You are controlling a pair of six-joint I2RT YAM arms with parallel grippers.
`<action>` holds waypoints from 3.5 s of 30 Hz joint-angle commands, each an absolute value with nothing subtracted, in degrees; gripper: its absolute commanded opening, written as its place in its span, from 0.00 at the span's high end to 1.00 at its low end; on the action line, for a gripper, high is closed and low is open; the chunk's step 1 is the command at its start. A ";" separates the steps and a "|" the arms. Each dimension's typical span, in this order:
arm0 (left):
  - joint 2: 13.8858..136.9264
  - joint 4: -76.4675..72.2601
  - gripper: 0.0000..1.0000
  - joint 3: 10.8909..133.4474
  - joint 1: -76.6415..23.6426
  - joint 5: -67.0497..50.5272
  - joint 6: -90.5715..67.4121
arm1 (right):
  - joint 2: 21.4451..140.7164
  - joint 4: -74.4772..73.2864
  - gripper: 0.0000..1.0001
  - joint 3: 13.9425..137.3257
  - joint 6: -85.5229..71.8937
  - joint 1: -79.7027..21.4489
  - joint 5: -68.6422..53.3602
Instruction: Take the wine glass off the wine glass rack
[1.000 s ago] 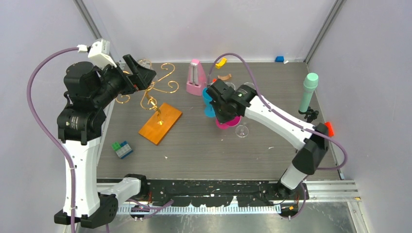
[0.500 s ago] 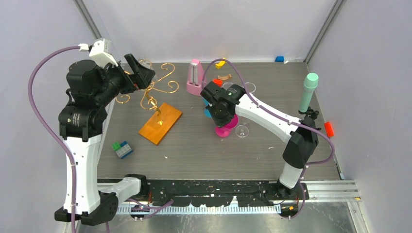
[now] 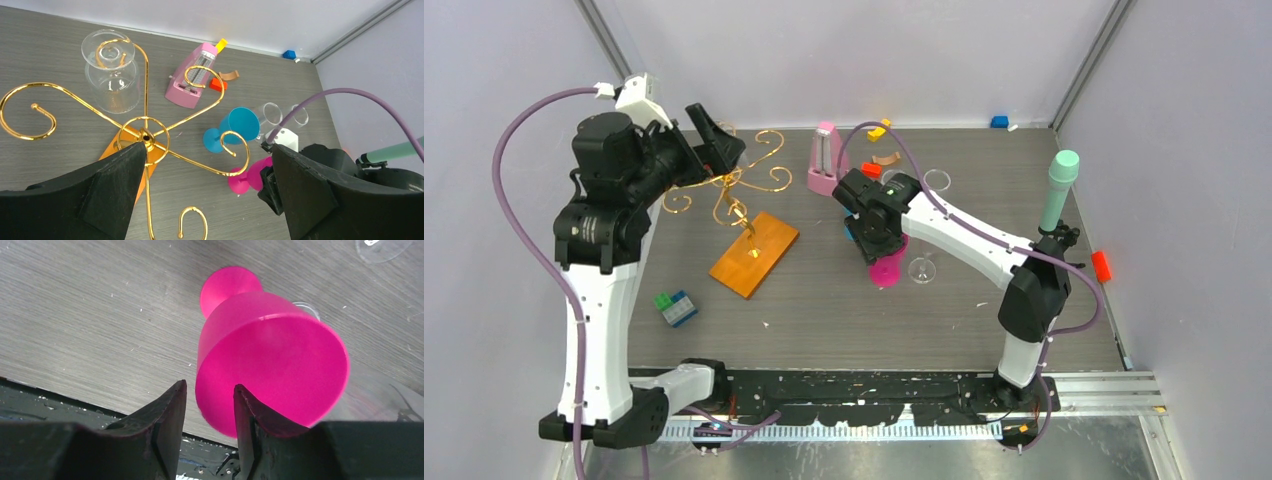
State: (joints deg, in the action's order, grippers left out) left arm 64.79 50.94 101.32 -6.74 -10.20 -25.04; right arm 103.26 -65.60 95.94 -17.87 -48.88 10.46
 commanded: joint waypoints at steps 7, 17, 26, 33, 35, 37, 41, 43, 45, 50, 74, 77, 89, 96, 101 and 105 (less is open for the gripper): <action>74.51 51.79 0.00 109.34 -5.23 -5.67 -27.42 | 95.06 -60.29 0.46 99.05 -19.29 -48.60 13.91; 79.20 41.03 0.00 104.10 10.97 -23.62 -37.22 | 79.62 -43.31 0.43 85.62 -24.77 -48.02 18.18; 85.29 39.97 0.18 108.20 12.86 -22.37 -37.09 | 76.95 -41.48 0.44 82.26 -26.68 -47.92 18.42; 93.53 48.51 0.18 114.40 14.30 -27.59 -31.03 | 76.16 -41.50 0.45 80.74 -26.01 -47.91 18.45; 95.12 49.55 0.19 115.80 15.21 -30.78 -29.63 | 75.95 -41.55 0.45 80.46 -25.72 -47.90 18.41; 96.88 49.90 0.19 116.93 16.39 -36.46 -28.54 | 75.72 -41.49 0.45 80.19 -25.63 -47.90 18.39; 100.48 51.53 0.30 118.96 19.17 -48.20 -27.03 | 75.23 -40.75 0.45 79.84 -25.98 -47.91 17.07; 100.84 49.35 0.34 117.29 20.75 -52.99 -28.11 | 75.01 -40.18 0.45 79.59 -26.16 -47.96 16.20; 100.02 45.02 0.36 114.06 21.76 -55.63 -31.28 | 74.94 -39.56 0.45 79.27 -26.29 -47.93 15.87; 98.09 34.33 0.42 107.27 22.24 -59.77 -38.63 | 75.19 -39.17 0.45 79.47 -26.66 -47.94 14.79; 97.58 17.96 0.73 99.07 22.24 -63.07 -57.37 | 73.94 -37.50 0.46 77.55 -27.25 -47.91 14.66; 96.68 15.87 0.73 97.74 22.24 -63.16 -58.84 | 74.04 -37.36 0.46 77.47 -27.16 -47.91 14.72; 95.17 9.66 0.78 94.67 22.24 -65.39 -62.47 | 73.47 -37.31 0.46 77.31 -26.60 -47.90 15.77; 94.95 7.08 0.78 93.02 22.28 -66.85 -63.14 | 72.14 -37.24 0.46 77.03 -25.83 -47.90 17.57; 95.75 7.60 0.77 91.85 22.24 -67.70 -61.59 | 72.15 -37.27 0.46 77.06 -25.77 -47.90 17.57; 95.70 7.64 0.80 90.85 22.24 -67.71 -61.01 | 72.37 -37.24 0.46 77.11 -25.77 -47.90 17.56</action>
